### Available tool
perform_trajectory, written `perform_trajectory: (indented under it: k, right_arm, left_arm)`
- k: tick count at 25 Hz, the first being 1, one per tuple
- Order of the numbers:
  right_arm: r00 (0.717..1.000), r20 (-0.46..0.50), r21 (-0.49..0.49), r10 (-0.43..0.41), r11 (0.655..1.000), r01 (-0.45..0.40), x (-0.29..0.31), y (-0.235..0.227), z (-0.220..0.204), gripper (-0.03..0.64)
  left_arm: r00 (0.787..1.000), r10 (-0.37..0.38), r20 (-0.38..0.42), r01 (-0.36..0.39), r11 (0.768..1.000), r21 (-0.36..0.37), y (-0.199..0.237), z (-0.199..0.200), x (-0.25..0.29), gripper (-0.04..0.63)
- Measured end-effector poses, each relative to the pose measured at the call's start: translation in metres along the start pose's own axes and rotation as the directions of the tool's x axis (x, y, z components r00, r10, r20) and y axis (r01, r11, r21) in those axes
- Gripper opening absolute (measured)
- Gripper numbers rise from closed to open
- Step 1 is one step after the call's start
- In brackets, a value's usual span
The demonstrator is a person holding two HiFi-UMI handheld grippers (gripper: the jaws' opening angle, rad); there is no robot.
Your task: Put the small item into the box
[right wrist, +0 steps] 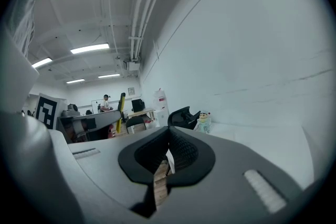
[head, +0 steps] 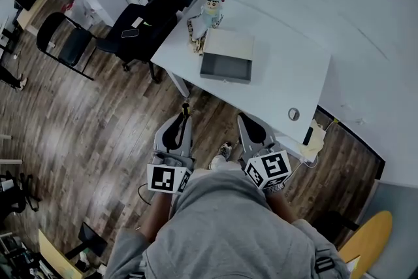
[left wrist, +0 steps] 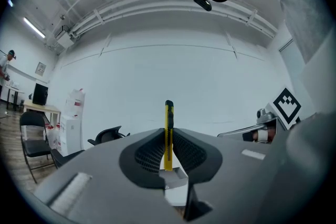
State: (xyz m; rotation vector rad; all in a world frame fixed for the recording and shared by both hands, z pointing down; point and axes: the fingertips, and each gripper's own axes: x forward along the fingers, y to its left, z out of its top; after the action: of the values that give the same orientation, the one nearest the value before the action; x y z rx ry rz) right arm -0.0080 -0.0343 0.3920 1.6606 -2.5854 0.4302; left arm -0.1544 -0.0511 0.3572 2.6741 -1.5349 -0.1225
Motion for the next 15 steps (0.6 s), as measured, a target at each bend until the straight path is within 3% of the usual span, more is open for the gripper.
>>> perform_trajectory:
  k: [15]
  right_arm:
    - [0.999,-0.014,0.039,-0.029,0.999,0.029,0.029,-0.067,0.009,0.017]
  left_arm:
    - [0.999,-0.031,-0.031,0.032,0.999,0.005,-0.011,-0.010,0.078,0.048]
